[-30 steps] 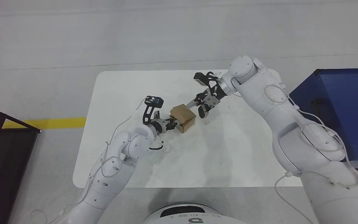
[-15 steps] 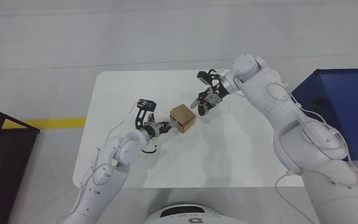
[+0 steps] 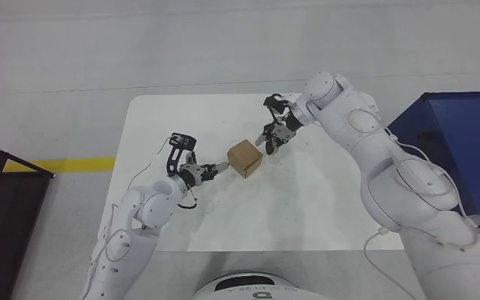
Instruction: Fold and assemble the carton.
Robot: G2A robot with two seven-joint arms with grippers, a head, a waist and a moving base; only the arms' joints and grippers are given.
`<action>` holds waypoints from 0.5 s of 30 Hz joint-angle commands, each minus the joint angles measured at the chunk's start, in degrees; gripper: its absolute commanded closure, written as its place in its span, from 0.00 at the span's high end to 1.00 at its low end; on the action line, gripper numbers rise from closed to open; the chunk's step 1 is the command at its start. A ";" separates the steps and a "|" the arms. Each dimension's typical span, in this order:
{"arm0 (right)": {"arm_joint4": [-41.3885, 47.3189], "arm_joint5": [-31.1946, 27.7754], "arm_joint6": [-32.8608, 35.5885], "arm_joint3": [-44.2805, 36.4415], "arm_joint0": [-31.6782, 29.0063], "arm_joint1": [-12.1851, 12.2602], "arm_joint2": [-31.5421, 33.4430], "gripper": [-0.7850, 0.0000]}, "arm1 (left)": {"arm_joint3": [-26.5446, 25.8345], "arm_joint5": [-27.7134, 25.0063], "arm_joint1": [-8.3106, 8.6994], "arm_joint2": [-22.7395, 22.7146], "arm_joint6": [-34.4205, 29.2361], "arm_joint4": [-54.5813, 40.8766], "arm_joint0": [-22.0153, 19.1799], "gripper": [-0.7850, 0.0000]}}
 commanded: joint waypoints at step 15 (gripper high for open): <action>-3.05 -1.37 0.97 2.47 0.05 -2.88 -1.21 0.43 | 6.96 4.97 -1.29 6.84 -0.18 1.52 -7.19 1.00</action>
